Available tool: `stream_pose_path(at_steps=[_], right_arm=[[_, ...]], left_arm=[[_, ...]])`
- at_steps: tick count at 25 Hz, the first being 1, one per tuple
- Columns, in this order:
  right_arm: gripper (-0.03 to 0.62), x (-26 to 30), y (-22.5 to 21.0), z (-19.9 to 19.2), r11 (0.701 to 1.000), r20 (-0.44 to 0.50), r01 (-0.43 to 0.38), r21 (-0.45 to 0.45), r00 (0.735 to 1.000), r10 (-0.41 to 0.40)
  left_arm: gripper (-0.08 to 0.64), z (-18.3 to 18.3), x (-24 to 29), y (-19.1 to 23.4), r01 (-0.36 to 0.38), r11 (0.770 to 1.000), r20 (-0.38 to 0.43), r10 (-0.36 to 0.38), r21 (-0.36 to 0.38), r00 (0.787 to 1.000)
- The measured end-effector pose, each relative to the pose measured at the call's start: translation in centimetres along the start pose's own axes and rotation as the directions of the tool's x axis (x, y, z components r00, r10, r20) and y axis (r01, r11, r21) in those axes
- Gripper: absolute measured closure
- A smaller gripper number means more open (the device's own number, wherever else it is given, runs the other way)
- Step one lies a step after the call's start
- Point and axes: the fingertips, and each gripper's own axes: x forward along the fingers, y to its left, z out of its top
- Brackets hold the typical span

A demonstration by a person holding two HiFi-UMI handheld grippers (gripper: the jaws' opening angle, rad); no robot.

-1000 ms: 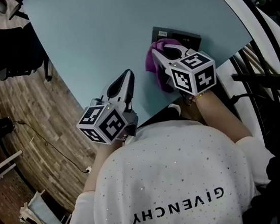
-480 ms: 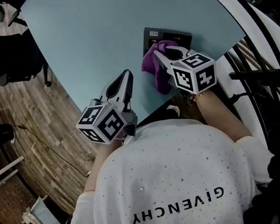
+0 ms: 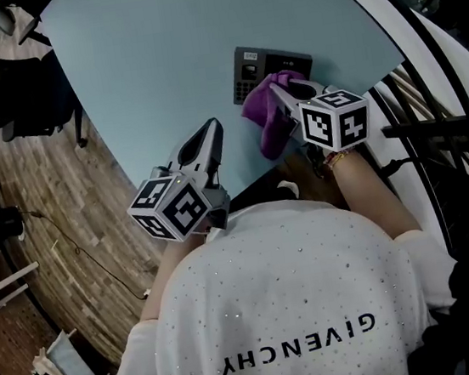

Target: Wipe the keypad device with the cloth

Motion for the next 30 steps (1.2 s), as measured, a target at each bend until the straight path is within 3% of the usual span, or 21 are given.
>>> stream_pose_path(at_steps=[21, 30], right_arm=[[0.566, -5.2, -4.0, -2.5, 0.992, 0.021, 0.062, 0.108, 0.998, -0.065], [0.566, -6.4, -3.8, -2.2, 0.99, 0.057, 0.069, 0.124, 0.995, -0.077]], left_arm=[[0.558, -2.6, 0.8, -5.3, 0.043, 0.999, -0.017, -0.042, 0.018, 0.999], [0.558, -3.1, 0.3, -5.2, 0.036, 0.999, -0.014, -0.035, 0.023, 0.999]])
